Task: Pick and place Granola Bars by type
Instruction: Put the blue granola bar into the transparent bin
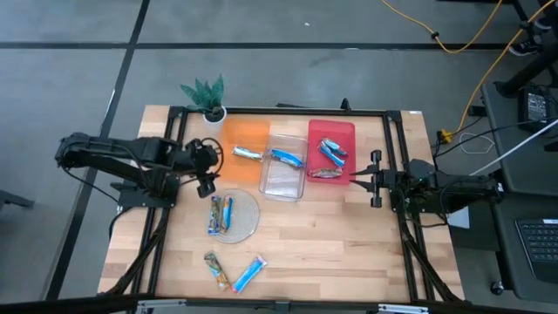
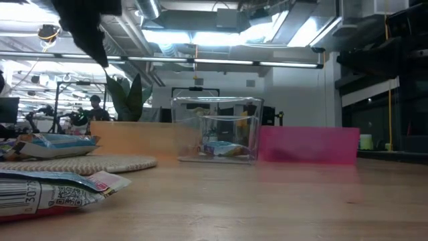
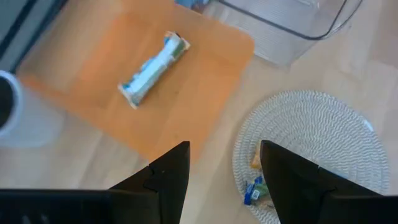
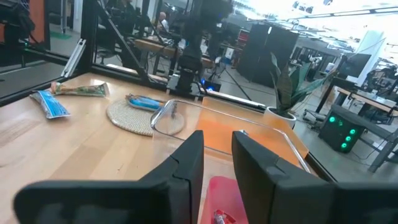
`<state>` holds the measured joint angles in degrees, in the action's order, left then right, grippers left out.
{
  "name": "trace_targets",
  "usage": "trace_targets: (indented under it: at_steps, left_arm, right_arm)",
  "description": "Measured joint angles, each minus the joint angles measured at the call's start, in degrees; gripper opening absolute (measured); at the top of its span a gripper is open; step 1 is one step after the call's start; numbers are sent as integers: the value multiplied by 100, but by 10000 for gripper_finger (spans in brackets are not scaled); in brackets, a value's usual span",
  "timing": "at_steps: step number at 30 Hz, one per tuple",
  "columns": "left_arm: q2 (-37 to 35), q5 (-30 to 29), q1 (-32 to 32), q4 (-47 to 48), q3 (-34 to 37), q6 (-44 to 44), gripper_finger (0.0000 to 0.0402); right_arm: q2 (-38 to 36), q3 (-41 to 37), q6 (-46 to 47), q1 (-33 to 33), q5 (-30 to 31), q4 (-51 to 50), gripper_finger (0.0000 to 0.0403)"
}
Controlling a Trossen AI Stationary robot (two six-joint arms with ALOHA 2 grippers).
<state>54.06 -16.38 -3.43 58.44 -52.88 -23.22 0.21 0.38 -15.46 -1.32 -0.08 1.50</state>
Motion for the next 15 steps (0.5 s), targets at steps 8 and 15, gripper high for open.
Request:
trace_targets:
  at_steps: [8, 15]
  left_arm:
    - [17, 331, -137, -905, 771, -400, 186]
    - [53, 402, -321, -1194, 1331, -1215, 184]
  right_arm:
    - [2, 0, 0, -2, 0, 0, 87]
    - [2, 0, 0, -2, -1, 0, 87]
